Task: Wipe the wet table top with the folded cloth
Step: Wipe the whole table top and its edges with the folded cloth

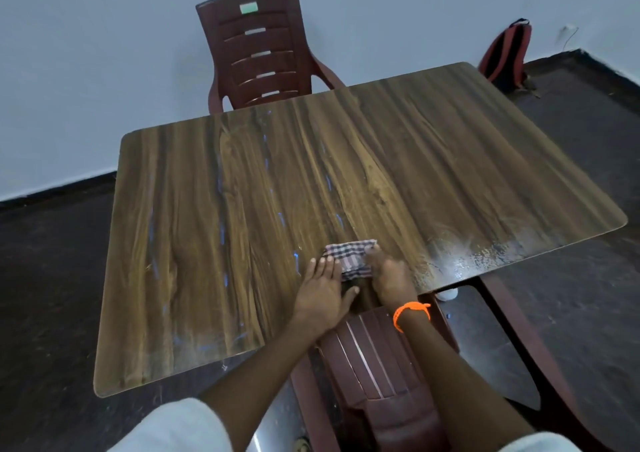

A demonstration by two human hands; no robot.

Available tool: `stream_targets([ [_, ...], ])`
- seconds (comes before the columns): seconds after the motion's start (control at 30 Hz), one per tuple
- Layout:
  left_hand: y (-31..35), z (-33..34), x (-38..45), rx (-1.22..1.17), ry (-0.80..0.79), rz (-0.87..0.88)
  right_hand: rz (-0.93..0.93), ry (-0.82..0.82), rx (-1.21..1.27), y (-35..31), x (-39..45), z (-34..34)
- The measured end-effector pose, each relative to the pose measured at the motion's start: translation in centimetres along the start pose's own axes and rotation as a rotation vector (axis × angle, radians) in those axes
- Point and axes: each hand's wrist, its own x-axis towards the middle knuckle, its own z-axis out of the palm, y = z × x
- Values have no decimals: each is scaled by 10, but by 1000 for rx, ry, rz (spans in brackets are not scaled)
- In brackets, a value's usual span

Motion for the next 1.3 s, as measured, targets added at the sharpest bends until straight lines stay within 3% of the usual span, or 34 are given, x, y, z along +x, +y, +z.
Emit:
stream_targets([
  [0.13, 7, 9, -29, -67, 43, 40, -87, -99, -23, 12, -32, -6],
  [0.37, 23, 5, 27, -145, 45, 148, 20, 65, -8, 24, -2, 2],
  [0.47, 8, -5, 59, -130, 72, 139, 90, 115, 5, 26, 31, 10],
  [0.67, -50, -16, 67, -90, 46, 158, 9, 84, 1, -6, 71, 35],
  [0.83, -61, -6, 27, -125, 35, 226, -3, 7, -30, -28, 32, 33],
  [1.0, -37, -6, 31, -133, -42, 307, 133, 71, -1, -14, 7, 15],
  [1.17, -40, -29, 84, -103, -59, 289, 212, 137, -64, -8, 63, 10],
  [1.3, -71, -43, 115, -42, -25, 241, 163, 103, -34, -19, 112, 22],
])
